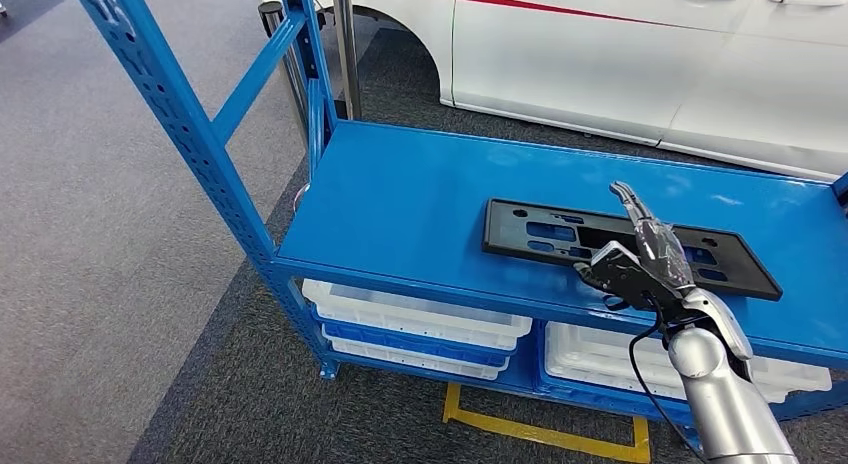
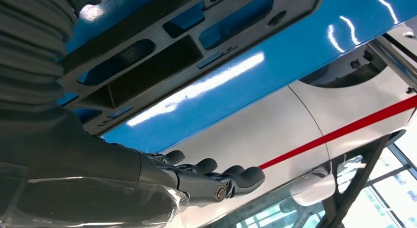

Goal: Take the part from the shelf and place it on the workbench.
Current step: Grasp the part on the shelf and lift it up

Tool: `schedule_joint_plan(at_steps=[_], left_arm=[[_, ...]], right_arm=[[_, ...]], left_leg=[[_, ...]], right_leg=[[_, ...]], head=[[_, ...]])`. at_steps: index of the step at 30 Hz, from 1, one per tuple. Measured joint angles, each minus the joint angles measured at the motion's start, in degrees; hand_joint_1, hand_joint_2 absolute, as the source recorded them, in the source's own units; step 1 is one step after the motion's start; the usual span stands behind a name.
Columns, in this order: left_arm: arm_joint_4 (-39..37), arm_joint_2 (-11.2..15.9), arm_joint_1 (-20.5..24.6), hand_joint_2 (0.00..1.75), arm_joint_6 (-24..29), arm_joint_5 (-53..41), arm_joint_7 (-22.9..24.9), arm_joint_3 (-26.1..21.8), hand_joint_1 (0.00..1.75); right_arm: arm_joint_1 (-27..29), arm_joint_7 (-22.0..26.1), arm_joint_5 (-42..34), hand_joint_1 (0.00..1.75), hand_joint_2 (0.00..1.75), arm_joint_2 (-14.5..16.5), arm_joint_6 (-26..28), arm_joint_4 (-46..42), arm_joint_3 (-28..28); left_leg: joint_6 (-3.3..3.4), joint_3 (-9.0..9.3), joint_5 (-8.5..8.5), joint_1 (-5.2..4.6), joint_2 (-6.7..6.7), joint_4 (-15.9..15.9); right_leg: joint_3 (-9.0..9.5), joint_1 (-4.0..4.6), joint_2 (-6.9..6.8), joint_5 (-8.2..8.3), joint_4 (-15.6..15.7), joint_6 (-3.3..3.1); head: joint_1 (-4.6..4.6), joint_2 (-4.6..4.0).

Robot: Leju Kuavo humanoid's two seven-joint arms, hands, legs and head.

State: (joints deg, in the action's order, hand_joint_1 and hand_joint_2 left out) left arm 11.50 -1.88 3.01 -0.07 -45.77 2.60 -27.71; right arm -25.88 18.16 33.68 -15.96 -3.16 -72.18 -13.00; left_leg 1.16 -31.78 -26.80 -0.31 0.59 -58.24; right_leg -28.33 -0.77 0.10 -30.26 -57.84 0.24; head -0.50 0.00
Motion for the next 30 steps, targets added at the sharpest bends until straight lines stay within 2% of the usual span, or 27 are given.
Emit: schedule_joint_plan(at_steps=[8,20,30], left_arm=[[0.0,0.0,0.0,0.00,0.0,-0.3,-0.1,-0.1,0.00],[0.0,0.0,0.1,0.00,0.0,-1.6,-0.3,-0.6,0.00],[0.0,0.0,0.3,0.00,-0.1,-2.3,-0.2,-1.4,0.00]], right_arm=[[-0.1,0.0,0.0,0.00,1.75,-0.7,-0.9,0.8,-0.8],[-2.0,0.8,0.7,0.00,1.75,-3.9,-4.9,3.4,-3.0],[-4.2,0.4,2.7,0.00,1.75,-4.3,-4.7,8.8,-4.9]], left_leg=[[0.00,0.00,0.00,0.00,0.00,0.0],[0.00,0.00,0.00,0.00,0.00,0.0],[0.00,0.00,0.00,0.00,0.01,0.0]], right_leg=[[0.00,0.00,0.00,0.00,0.0,0.00],[0.00,0.00,0.00,0.00,0.0,0.00],[0.00,0.00,-0.02,0.00,0.0,0.00]], head=[[0.00,0.00],[0.00,0.00],[0.00,0.00]])
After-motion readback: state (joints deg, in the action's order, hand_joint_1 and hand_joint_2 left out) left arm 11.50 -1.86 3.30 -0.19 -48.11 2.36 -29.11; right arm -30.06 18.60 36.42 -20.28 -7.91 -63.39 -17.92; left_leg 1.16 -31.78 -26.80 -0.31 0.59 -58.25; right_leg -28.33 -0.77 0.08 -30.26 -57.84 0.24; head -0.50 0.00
